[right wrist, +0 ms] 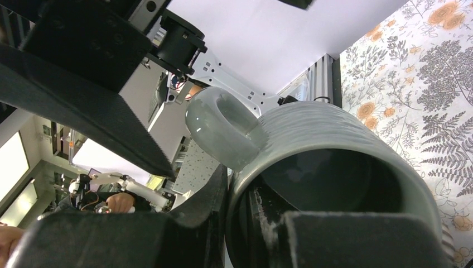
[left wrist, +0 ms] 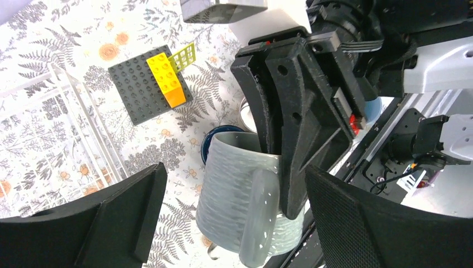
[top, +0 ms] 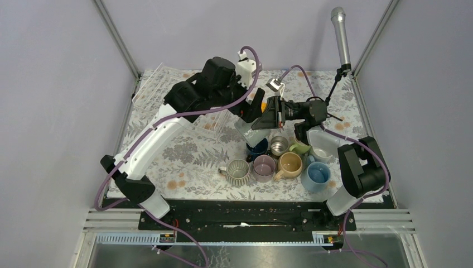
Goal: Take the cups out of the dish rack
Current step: Place the cup at the corner of the board.
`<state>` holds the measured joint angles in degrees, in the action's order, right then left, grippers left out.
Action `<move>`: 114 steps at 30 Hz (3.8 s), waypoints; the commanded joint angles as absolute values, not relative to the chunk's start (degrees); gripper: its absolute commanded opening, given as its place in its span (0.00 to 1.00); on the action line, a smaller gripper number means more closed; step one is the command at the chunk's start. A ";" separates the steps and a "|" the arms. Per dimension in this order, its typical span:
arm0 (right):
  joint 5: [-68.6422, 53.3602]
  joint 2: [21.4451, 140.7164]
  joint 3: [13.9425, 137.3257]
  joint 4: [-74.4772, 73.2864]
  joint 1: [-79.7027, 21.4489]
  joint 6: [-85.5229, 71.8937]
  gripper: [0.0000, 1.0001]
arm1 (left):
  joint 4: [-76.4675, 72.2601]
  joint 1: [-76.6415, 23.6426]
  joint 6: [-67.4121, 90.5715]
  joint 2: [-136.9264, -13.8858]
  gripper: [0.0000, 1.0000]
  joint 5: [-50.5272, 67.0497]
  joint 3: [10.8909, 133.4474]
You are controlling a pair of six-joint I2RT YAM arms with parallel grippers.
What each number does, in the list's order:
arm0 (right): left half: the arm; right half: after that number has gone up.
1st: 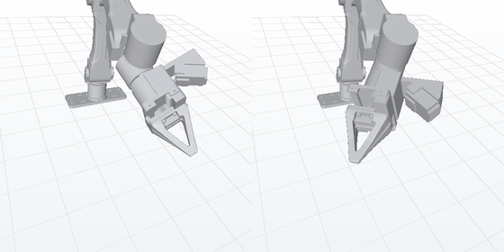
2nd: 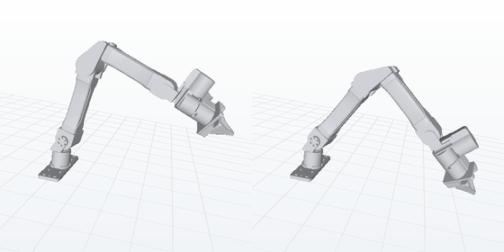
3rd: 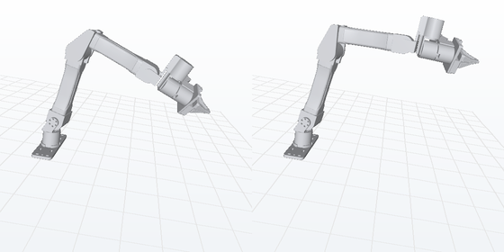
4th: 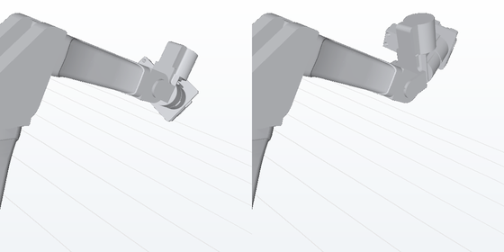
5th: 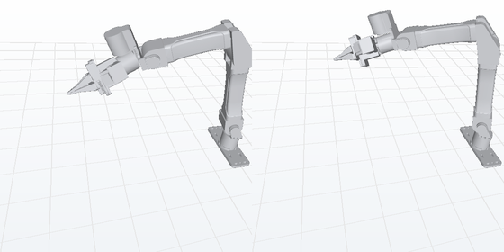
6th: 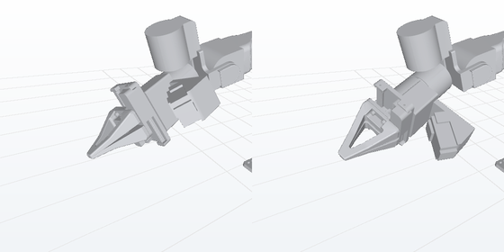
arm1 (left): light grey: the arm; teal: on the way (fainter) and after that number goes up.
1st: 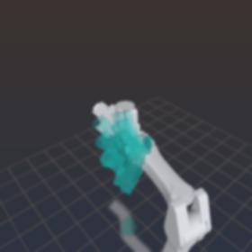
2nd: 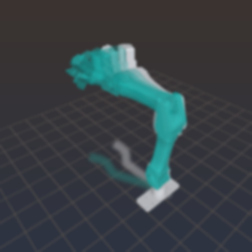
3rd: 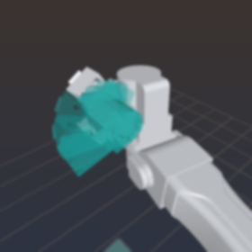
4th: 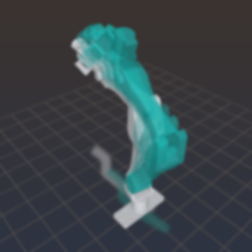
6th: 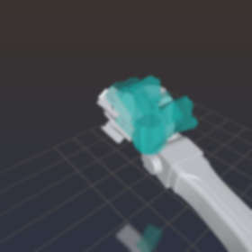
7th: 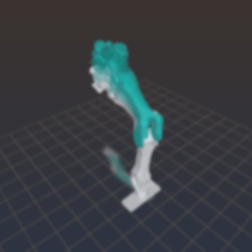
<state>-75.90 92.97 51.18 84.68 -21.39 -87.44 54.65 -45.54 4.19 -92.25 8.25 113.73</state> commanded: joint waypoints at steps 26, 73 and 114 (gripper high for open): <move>-38.08 65.73 59.81 -7.56 -22.15 -29.46 0.00 | 40.14 -45.73 13.40 -73.47 0.99 5.26 98.21; 19.99 59.36 63.07 -47.17 11.15 -38.34 0.00 | 32.45 -46.88 17.14 -72.68 0.99 15.90 88.56; 19.19 62.85 35.42 -25.78 17.23 -44.28 0.00 | 32.44 -51.33 16.87 -74.00 0.99 15.37 87.97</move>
